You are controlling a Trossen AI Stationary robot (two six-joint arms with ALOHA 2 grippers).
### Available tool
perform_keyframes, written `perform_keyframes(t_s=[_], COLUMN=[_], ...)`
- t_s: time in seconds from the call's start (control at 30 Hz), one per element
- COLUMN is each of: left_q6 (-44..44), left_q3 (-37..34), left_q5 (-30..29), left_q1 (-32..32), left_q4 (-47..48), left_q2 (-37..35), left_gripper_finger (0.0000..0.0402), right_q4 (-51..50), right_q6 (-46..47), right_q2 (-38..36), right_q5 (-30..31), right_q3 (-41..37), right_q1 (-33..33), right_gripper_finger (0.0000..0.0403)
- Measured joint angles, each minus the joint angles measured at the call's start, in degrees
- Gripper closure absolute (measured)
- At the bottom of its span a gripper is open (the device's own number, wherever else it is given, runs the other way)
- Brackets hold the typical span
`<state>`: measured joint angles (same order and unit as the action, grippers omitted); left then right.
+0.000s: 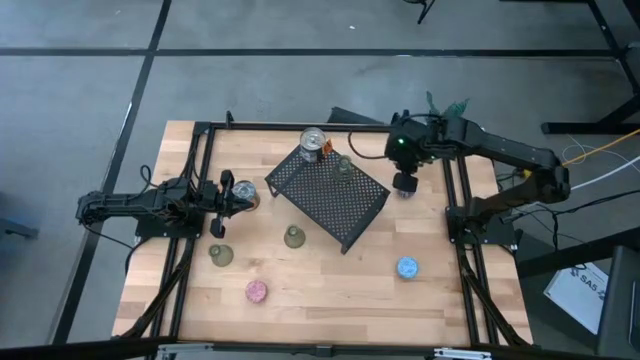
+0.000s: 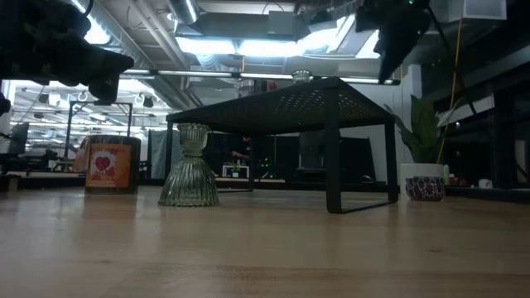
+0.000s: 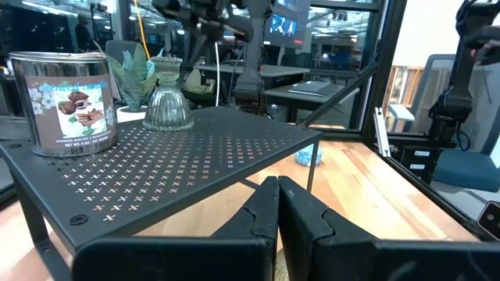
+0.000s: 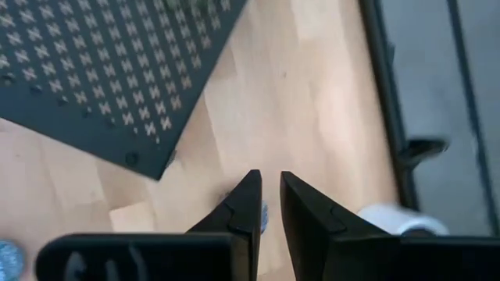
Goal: Pick & Place candle stick holders
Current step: Put the dark red scented candle on the shelf
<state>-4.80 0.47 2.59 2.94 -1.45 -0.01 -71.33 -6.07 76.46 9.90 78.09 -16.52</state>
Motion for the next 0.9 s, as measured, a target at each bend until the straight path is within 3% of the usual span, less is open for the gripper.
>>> perform_keyframes(t_s=[0.3, 0.4, 0.57, 0.63, 0.9], left_q6=[0.0, 0.0, -0.01, 0.0, 0.0], left_q3=[0.0, 0.02, 0.01, 0.02, 0.0], left_q5=[0.0, 0.0, 0.0, 0.0, 0.0], left_q1=[0.0, 0.0, 0.0, 0.0, 0.0], left_q4=[0.0, 0.0, 0.0, 0.0, 0.0], left_q2=[0.0, 0.0, 0.0, 0.0, 0.0], left_gripper_finger=[0.04, 0.04, 0.04, 0.04, 0.04], right_q4=[-1.99, -1.99, -2.3, -2.3, -2.21], right_q6=[14.39, 12.87, 1.13, 2.15, 34.66], right_q2=[-1.48, -1.53, -2.07, -2.4, -2.29], right_q5=[0.01, 0.01, -0.86, -0.68, -0.91], right_q3=[-4.81, -4.81, -4.82, -4.81, -4.81], right_q1=[-2.3, -2.61, -2.63, -3.03, -5.28], right_gripper_finger=[0.0288, 0.0261, 0.022, 0.0206, 0.0169])
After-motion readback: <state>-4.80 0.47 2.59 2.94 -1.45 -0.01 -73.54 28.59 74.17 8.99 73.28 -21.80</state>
